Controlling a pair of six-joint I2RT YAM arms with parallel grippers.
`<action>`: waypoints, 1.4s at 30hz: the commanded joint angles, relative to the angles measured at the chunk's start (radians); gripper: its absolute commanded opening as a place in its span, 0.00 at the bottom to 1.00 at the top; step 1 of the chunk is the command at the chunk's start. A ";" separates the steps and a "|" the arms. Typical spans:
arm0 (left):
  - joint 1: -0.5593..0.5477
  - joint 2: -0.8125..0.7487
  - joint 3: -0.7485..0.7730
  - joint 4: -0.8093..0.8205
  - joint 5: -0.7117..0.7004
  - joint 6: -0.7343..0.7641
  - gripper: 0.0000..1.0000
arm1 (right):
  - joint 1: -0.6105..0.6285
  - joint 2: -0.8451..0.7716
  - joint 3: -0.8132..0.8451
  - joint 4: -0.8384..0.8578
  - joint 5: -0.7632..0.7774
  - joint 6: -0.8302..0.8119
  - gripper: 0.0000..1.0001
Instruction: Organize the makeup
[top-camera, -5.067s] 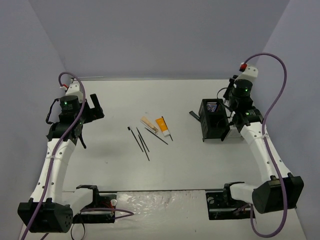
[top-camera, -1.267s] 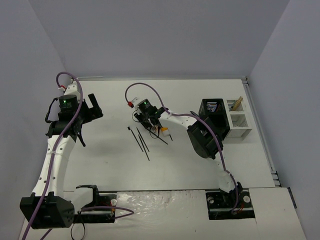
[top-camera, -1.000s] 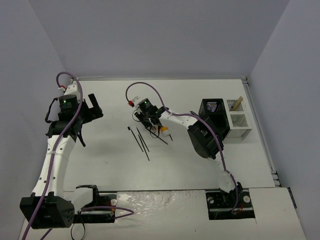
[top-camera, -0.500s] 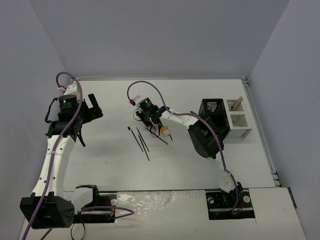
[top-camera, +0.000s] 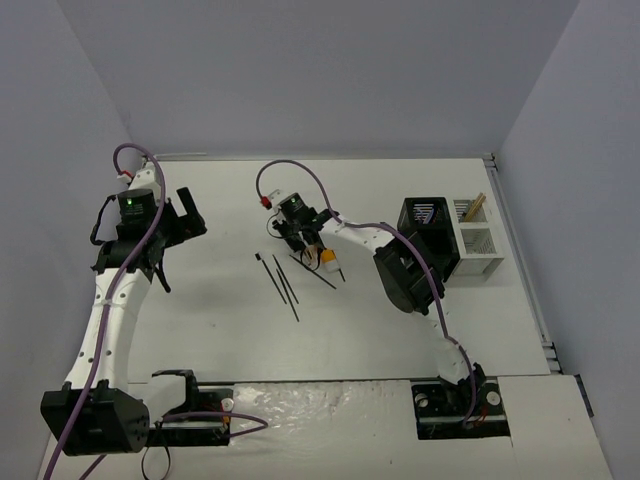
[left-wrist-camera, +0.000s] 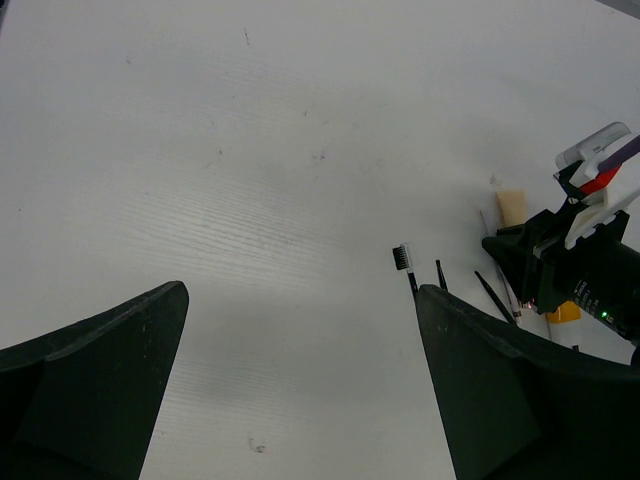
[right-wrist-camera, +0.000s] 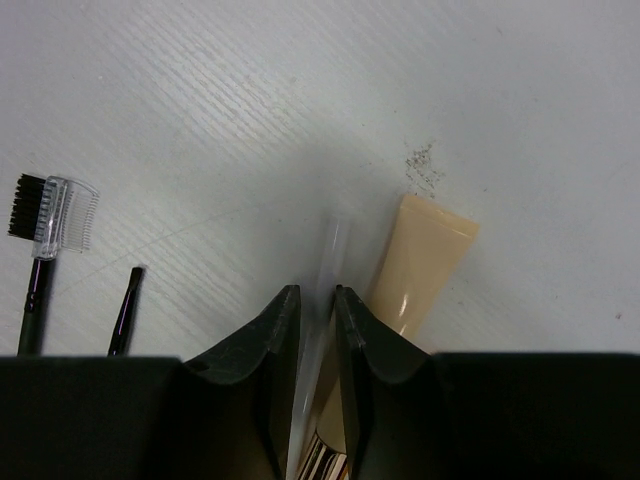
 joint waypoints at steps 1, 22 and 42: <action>0.011 -0.002 0.036 0.049 0.011 -0.011 0.97 | -0.007 0.004 0.066 -0.032 -0.030 0.001 0.18; 0.017 -0.007 0.034 0.049 0.007 -0.010 0.97 | 0.003 -0.110 0.177 -0.047 -0.041 -0.008 0.00; 0.021 -0.011 0.036 0.045 0.010 -0.014 0.97 | -0.563 -0.959 -0.585 0.520 0.312 0.168 0.00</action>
